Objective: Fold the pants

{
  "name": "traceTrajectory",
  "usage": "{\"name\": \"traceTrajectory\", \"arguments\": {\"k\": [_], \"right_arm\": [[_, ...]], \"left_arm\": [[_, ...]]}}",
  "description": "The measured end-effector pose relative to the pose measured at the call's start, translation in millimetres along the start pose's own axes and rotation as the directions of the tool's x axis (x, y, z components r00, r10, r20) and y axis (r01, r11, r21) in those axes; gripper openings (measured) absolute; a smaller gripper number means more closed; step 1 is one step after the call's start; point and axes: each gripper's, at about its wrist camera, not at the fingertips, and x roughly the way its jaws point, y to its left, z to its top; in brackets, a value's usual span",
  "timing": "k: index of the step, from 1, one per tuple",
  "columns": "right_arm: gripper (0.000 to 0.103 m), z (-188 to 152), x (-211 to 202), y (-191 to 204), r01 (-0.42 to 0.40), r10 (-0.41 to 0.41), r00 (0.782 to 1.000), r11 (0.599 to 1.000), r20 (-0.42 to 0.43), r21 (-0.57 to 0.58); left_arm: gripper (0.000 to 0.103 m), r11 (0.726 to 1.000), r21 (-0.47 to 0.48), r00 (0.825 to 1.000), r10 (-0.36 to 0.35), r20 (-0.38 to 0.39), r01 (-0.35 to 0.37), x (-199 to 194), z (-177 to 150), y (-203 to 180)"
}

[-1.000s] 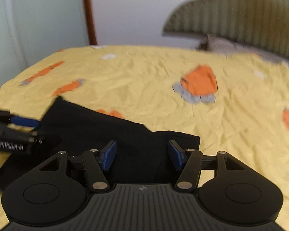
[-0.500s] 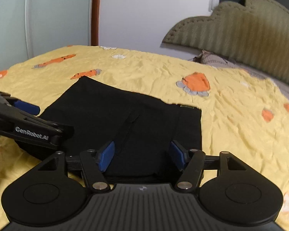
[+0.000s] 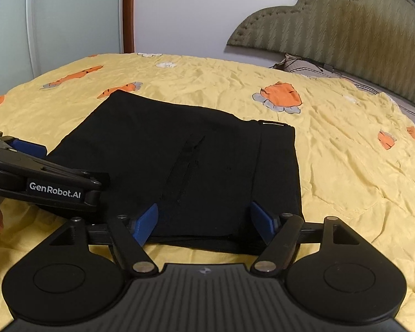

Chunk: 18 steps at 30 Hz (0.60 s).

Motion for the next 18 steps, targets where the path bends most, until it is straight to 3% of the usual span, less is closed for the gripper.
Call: {"name": "traceTrajectory", "arguments": {"k": [4, 6, 9, 16, 18], "right_arm": [[0.076, 2.3, -7.4, 2.7, 0.000, 0.000, 1.000, 1.000, -0.006, 0.006], [0.085, 3.4, -9.2, -0.3, -0.023, 0.023, 1.000, 0.999, 0.003, 0.029], [0.089, 1.0, -2.8, -1.6, -0.031, 0.031, 0.999, 0.999, -0.015, 0.030], [0.093, -2.9, -3.5, 6.0, 0.010, -0.009, 1.000, 0.999, -0.024, 0.031], [0.103, -3.7, -3.4, 6.4, 0.010, -0.007, 0.999, 0.999, -0.051, 0.049]], "left_arm": [[0.103, 1.000, 0.002, 1.000, -0.001, 0.007, 0.001, -0.1, -1.1, 0.8], [0.103, 1.000, 0.000, 1.000, -0.004, 0.009, 0.004, 0.2, -1.8, 1.1], [0.103, 1.000, 0.000, 1.000, -0.003, 0.011, 0.003, 0.9, -2.1, 1.4], [0.103, 1.000, -0.004, 1.000, -0.013, 0.017, 0.013, 1.5, -3.0, 2.4], [0.103, 1.000, -0.006, 1.000, -0.014, 0.022, 0.014, 1.9, -4.4, 2.9]]}}
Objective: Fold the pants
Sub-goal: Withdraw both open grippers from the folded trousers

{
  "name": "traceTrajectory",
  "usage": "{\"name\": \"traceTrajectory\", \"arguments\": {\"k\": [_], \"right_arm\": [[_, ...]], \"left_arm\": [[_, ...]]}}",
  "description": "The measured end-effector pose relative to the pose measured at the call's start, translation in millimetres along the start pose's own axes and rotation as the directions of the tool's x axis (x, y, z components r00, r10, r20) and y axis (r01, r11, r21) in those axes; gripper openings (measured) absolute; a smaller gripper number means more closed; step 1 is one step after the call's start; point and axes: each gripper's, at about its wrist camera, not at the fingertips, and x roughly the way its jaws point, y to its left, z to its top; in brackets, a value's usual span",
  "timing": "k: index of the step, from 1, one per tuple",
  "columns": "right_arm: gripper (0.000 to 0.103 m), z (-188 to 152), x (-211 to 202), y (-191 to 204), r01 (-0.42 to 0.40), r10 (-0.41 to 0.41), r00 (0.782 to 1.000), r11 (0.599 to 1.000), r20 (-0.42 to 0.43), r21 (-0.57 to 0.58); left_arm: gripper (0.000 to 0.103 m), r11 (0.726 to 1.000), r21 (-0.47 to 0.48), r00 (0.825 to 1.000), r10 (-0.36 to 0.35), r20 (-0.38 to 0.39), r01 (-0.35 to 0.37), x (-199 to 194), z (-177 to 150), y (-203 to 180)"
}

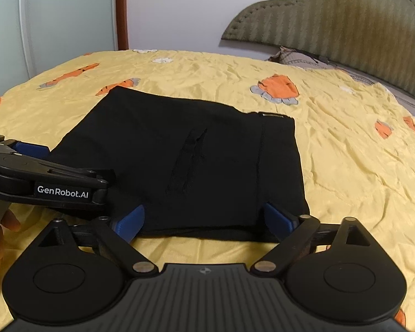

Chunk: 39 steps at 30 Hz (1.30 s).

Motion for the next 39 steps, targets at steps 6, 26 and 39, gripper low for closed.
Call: {"name": "traceTrajectory", "arguments": {"k": [6, 26, 39], "right_arm": [[0.103, -6, -6, -3, 0.034, -0.034, 0.999, 0.998, -0.009, 0.059], [0.103, -14, 10, -12, 0.182, -0.193, 0.973, 0.979, 0.127, 0.096], [0.103, -46, -17, 0, 0.094, -0.097, 0.994, 0.994, 0.058, 0.052]], "left_arm": [[0.103, 0.999, 0.009, 0.999, -0.031, 0.007, 0.031, -2, -5, 6], [0.103, 0.994, -0.074, 0.994, -0.079, 0.080, 0.085, -3, -24, 23], [0.103, 0.998, -0.010, 0.997, -0.066, 0.048, 0.066, -41, -62, 16]]}}
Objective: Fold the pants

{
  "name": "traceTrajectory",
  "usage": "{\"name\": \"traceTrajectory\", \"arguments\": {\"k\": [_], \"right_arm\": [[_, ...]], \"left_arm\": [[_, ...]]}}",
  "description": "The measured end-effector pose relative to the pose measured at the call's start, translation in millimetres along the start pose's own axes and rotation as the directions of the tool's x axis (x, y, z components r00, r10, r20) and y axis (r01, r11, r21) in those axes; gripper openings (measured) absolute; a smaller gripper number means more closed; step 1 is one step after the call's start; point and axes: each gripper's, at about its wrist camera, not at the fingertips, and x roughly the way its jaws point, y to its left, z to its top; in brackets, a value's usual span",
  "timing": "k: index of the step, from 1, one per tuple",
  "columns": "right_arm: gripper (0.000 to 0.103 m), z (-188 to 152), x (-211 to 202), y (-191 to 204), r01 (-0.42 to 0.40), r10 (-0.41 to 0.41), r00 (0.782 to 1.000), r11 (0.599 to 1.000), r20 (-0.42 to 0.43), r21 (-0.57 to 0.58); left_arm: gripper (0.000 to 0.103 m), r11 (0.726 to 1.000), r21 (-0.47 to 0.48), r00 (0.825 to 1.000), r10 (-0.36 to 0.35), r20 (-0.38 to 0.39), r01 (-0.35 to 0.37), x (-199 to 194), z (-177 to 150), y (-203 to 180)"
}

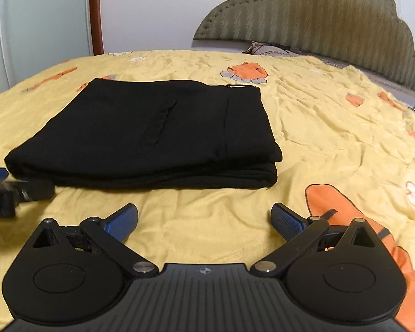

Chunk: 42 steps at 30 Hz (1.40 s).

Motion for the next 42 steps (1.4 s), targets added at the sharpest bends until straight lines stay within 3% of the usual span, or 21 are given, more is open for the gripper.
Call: {"name": "traceTrajectory", "arguments": {"k": [3, 12, 42], "right_arm": [[0.103, -1.7, 0.0, 2.9, 0.004, -0.004, 1.000, 1.000, 0.012, 0.001], [0.103, -2.0, 2.2, -4.4, -0.018, 0.018, 1.000, 0.998, 0.002, 0.058], [0.103, -2.4, 1.6, -5.5, -0.017, 0.017, 1.000, 0.998, 0.002, 0.055]], "left_arm": [[0.103, 0.999, 0.034, 1.000, 0.023, 0.009, -0.023, 1.7, -1.1, -8.5], [0.103, 1.000, 0.009, 1.000, 0.016, 0.005, -0.016, 2.4, -1.6, -4.5], [0.103, 1.000, 0.008, 1.000, 0.020, 0.006, -0.020, 1.8, -1.8, -2.8]]}}
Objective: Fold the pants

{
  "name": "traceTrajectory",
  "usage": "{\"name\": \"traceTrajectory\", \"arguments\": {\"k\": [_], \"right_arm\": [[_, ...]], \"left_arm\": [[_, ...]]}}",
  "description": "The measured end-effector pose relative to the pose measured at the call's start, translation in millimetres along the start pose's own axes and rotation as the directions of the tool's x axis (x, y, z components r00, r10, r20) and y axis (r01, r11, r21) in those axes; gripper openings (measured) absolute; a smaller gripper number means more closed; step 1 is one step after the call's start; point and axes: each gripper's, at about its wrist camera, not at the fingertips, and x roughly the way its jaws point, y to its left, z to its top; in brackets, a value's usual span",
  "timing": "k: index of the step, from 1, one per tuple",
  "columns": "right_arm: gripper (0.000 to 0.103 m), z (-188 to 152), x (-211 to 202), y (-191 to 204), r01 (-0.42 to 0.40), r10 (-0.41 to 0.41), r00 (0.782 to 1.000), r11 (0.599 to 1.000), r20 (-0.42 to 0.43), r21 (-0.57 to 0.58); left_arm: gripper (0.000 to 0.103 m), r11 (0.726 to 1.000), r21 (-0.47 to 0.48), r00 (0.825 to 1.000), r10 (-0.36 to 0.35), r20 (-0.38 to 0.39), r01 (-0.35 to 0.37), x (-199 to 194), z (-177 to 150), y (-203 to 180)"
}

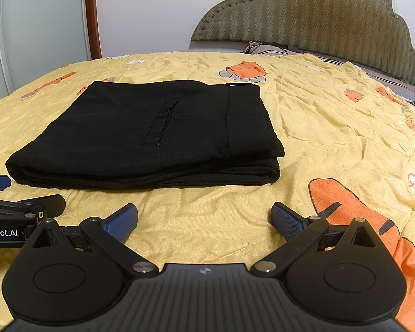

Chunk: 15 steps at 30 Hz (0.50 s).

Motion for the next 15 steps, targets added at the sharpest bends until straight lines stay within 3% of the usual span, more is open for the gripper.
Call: {"name": "traceTrajectory", "arguments": {"k": [15], "right_arm": [[0.103, -0.1, -0.1, -0.2, 0.000, 0.000, 1.000, 1.000, 0.000, -0.001]], "left_arm": [[0.103, 1.000, 0.000, 1.000, 0.000, 0.000, 0.000, 0.2, 0.1, 0.0]]}}
